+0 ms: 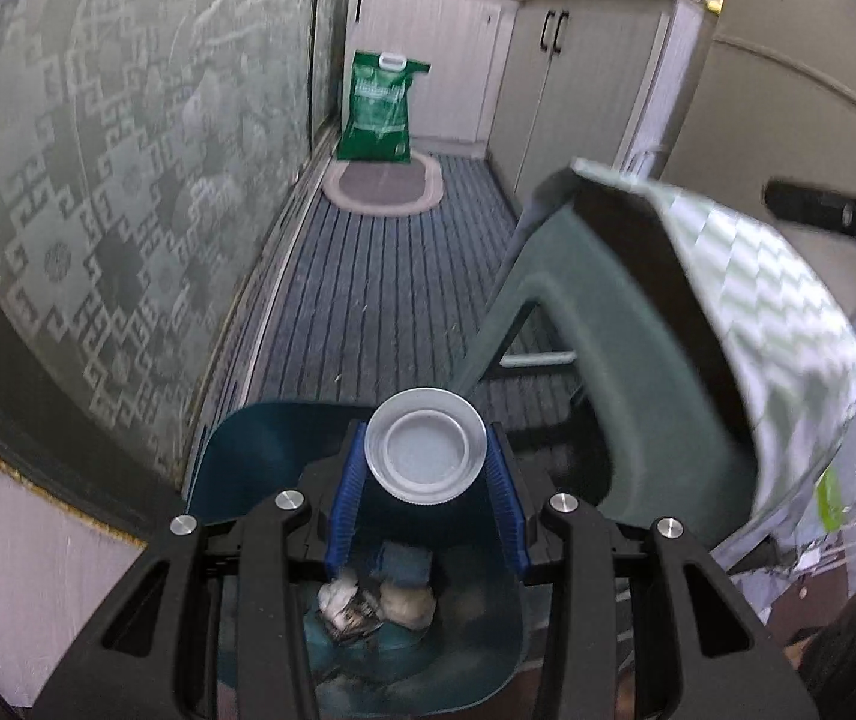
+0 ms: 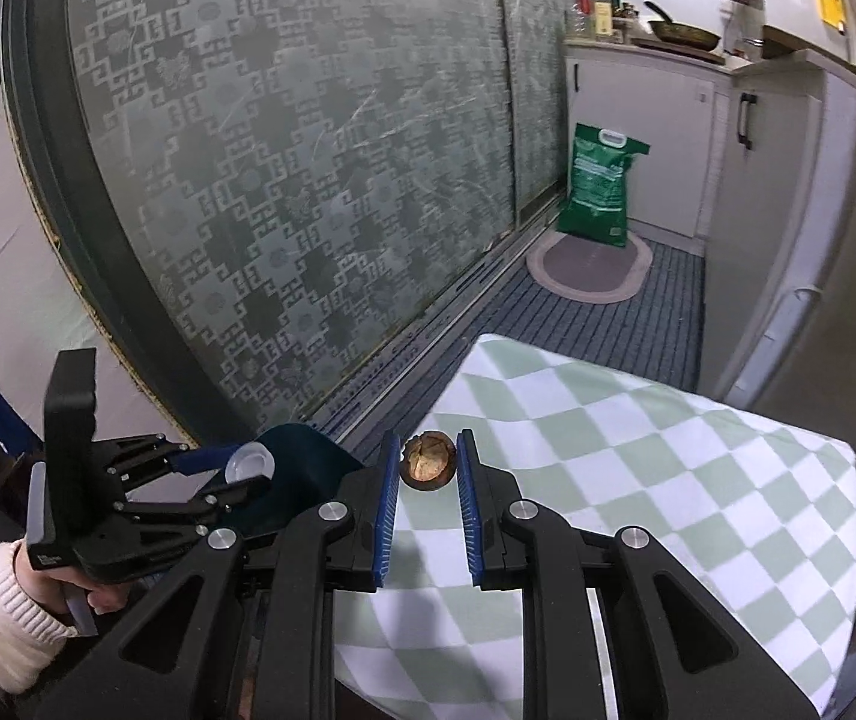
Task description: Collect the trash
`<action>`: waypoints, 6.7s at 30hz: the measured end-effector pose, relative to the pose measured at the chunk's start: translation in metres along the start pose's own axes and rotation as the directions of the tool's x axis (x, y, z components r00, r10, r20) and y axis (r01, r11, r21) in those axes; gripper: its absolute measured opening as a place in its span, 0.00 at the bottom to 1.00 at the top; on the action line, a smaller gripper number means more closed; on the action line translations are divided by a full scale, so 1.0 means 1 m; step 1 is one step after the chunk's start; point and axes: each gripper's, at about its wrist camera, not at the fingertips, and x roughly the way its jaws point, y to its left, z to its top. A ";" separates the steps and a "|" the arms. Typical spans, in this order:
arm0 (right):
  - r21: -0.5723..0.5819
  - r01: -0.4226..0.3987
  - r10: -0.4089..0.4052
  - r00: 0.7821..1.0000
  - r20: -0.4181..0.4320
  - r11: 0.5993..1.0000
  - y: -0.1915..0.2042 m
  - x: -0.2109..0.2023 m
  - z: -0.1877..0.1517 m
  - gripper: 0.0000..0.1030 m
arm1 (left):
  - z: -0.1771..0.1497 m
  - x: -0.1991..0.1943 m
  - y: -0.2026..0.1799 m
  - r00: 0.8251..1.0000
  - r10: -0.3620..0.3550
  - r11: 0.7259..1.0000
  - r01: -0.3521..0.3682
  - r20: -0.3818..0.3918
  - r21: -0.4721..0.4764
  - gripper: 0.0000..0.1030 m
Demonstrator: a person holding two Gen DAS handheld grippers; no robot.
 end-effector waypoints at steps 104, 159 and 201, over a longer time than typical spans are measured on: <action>0.093 0.287 -0.300 0.935 0.189 0.953 0.048 -0.124 -0.089 0.97 | -0.027 -0.135 -0.037 0.917 0.055 0.994 -0.087 0.394 0.063 0.97; 0.115 0.239 -0.253 0.958 0.133 0.964 0.039 -0.112 -0.100 0.97 | -0.025 -0.126 -0.044 0.932 0.082 0.996 -0.090 0.354 0.006 0.97; 0.114 0.239 -0.253 0.959 0.131 0.964 0.039 -0.111 -0.100 0.97 | -0.025 -0.126 -0.044 0.931 0.081 0.996 -0.090 0.355 0.009 0.97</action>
